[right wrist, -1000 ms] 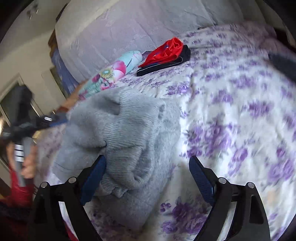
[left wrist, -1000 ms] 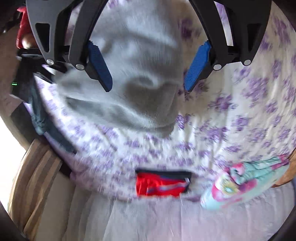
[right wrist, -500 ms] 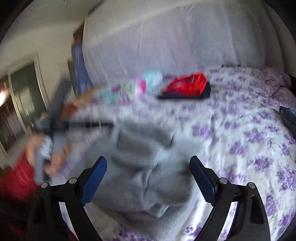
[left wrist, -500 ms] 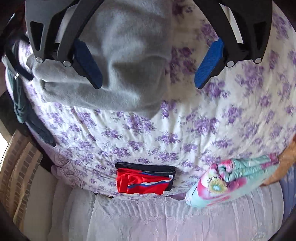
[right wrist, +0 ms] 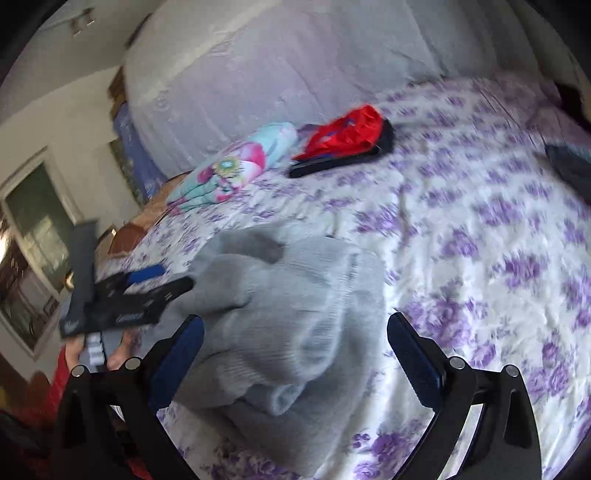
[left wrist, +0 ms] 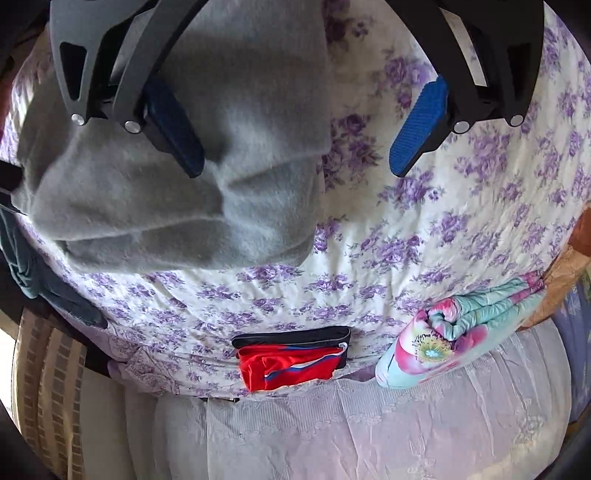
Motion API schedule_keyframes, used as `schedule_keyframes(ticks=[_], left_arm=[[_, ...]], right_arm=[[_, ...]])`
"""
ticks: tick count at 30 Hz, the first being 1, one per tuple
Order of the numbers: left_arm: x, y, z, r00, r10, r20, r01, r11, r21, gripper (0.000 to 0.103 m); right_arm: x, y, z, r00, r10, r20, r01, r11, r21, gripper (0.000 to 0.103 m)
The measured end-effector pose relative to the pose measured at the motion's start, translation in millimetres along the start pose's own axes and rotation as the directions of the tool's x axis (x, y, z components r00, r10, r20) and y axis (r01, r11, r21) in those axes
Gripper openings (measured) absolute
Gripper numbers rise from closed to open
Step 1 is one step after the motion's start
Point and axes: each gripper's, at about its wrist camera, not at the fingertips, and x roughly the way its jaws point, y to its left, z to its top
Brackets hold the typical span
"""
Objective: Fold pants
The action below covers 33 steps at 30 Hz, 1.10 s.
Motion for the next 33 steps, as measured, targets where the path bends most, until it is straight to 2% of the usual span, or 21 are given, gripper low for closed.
schedule_keyframes(ticks=[1,4,7,11,21,26,33], left_arm=[[-1.8,3.6,-2.4,1.0,-0.025,-0.005,0.024,1.0,-0.019,0.098],[-1.4,17.3,-10.1,0.996,-0.084,-0.018,0.082,0.992,-0.092,0.098],[1.3,25.7,-17.9,0.99,-0.141,-0.023,0.136,0.98,-0.145,0.098],[4.7,30.2,-24.1,0.984,-0.175,-0.018,0.169,0.97,-0.176,0.098],[2.4,26.6,-33.4,0.988,-0.153,0.001,0.151,0.969,-0.196,0.098],[0.6,26.6,-38.0,0.986,-0.164,0.005,0.161,0.965,-0.209,0.098],[-5.5,18.7,-42.9,0.994,-0.107,0.023,0.109,0.979,-0.174,0.098]], right_arm=[[4.6,-7.7,0.7,1.0,0.011,-0.019,-0.01,0.999,0.051,0.1],[17.8,-24.6,-4.2,0.992,0.117,-0.056,-0.104,0.976,0.19,0.1],[23.0,-26.4,-8.4,0.989,0.135,-0.065,-0.118,0.97,0.215,0.1],[26.6,-27.0,-9.6,0.987,0.148,-0.067,-0.13,0.965,0.226,0.1],[47.3,-27.9,1.2,0.979,0.172,-0.106,-0.146,0.965,0.219,0.1],[46.0,-32.1,-6.5,0.975,0.21,-0.07,-0.193,0.961,0.196,0.1],[43.8,-30.1,-12.1,0.978,0.201,-0.054,-0.191,0.97,0.151,0.1]])
